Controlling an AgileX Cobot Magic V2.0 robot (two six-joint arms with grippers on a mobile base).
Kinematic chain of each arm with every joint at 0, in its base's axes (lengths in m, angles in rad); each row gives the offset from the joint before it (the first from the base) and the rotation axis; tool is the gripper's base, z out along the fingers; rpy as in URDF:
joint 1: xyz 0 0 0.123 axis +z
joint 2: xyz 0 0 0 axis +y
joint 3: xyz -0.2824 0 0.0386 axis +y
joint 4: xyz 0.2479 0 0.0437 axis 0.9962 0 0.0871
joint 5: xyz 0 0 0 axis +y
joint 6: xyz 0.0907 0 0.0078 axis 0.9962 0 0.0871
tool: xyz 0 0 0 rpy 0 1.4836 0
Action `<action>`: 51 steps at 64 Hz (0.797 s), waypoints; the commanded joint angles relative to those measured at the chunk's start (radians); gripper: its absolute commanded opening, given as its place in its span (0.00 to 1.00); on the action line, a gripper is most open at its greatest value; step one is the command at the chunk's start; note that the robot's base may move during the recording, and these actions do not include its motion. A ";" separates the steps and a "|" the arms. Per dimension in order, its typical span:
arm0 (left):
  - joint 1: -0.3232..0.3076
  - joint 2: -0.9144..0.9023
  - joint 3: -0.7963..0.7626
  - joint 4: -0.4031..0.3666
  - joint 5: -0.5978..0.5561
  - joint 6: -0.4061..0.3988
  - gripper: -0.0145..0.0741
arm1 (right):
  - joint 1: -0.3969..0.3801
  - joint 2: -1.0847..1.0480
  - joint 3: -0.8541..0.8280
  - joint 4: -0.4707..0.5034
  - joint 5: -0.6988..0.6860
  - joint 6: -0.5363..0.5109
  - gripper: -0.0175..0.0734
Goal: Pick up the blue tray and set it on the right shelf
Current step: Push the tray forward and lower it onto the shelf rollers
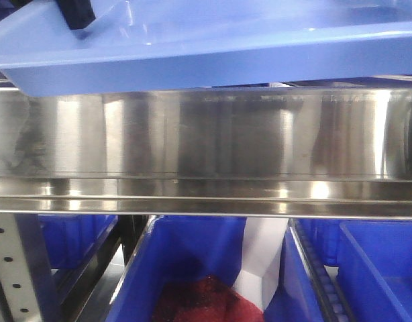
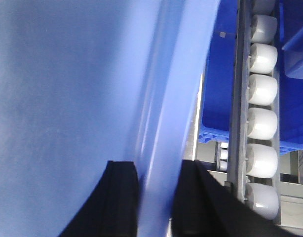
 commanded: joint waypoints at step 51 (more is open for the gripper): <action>0.230 0.235 -0.260 -0.055 -0.099 0.136 0.11 | -0.006 0.435 -0.346 0.021 -0.121 -0.056 0.25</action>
